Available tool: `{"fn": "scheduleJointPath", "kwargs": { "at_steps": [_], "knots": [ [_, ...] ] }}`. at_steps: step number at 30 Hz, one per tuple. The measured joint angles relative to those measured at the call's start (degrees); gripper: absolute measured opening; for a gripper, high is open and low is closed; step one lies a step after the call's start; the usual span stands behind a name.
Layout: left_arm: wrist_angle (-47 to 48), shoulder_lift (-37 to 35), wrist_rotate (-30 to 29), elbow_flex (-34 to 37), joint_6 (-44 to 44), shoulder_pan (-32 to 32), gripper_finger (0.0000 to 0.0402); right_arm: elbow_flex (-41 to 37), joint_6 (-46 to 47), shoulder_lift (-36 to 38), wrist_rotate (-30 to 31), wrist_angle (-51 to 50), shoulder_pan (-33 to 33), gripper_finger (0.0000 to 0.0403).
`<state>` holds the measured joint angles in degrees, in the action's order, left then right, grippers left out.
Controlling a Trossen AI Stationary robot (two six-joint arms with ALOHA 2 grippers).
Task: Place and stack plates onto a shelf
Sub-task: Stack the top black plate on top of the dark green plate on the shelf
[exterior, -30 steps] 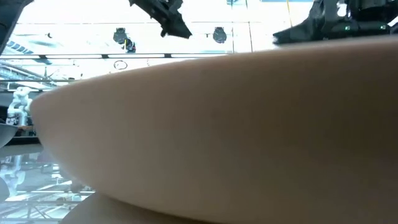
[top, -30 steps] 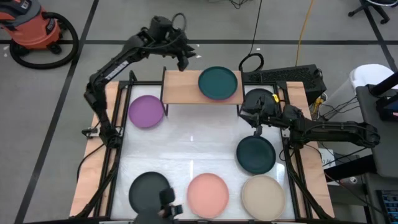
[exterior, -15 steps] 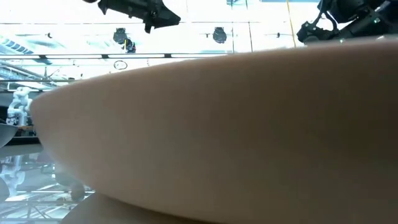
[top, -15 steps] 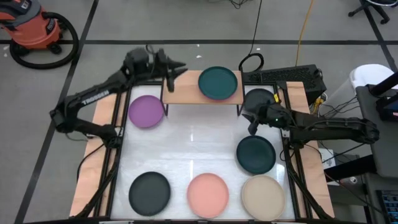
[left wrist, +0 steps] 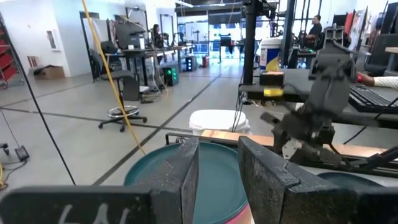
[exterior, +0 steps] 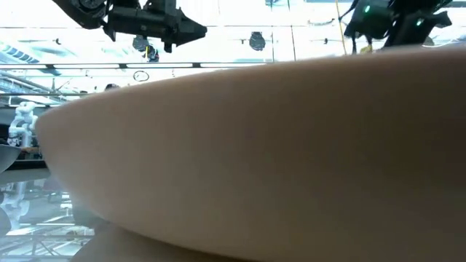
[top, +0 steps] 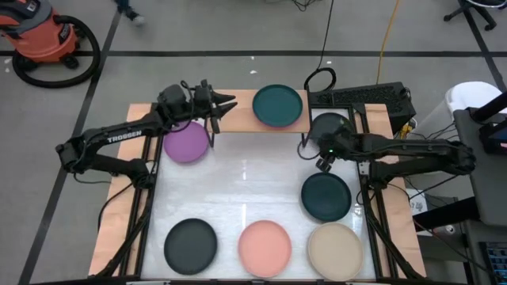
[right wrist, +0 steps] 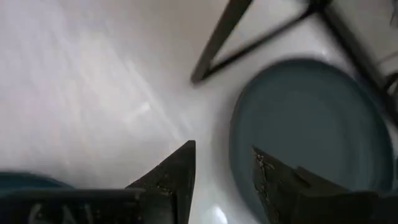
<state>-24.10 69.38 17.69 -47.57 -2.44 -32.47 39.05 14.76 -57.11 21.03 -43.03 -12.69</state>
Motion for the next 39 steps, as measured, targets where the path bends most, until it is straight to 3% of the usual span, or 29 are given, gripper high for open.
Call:
{"fn": "scheduleJointPath", "kwargs": {
  "at_steps": [10, 23, 26, 31, 39],
  "knots": [
    [1.1, 0.0, -0.1, 0.0, -0.2, 0.0, 0.0118, -0.2, -0.9, -12.4, -1.8, 1.6, -4.6, 0.013],
    [6.7, 0.0, -0.1, 0.0, -0.1, 0.0, 0.0118, -1.5, -5.4, -20.0, -1.3, 6.7, -9.8, 0.0126],
    [7.7, 0.0, -0.1, 0.0, 0.0, 0.0, 0.0118, -2.5, -6.2, -20.8, -1.3, 8.1, -10.8, 0.01],
    [8.0, 0.0, -0.1, 0.0, -0.2, 0.0, 0.0118, -3.1, -6.0, -20.7, -1.2, 8.6, -11.7, 0.0016],
    [8.0, 0.0, -0.1, 0.0, 2.8, 0.0, 0.0118, -3.0, -3.7, -12.4, 4.3, 8.3, -11.1, 0.0004]
  ]
}}
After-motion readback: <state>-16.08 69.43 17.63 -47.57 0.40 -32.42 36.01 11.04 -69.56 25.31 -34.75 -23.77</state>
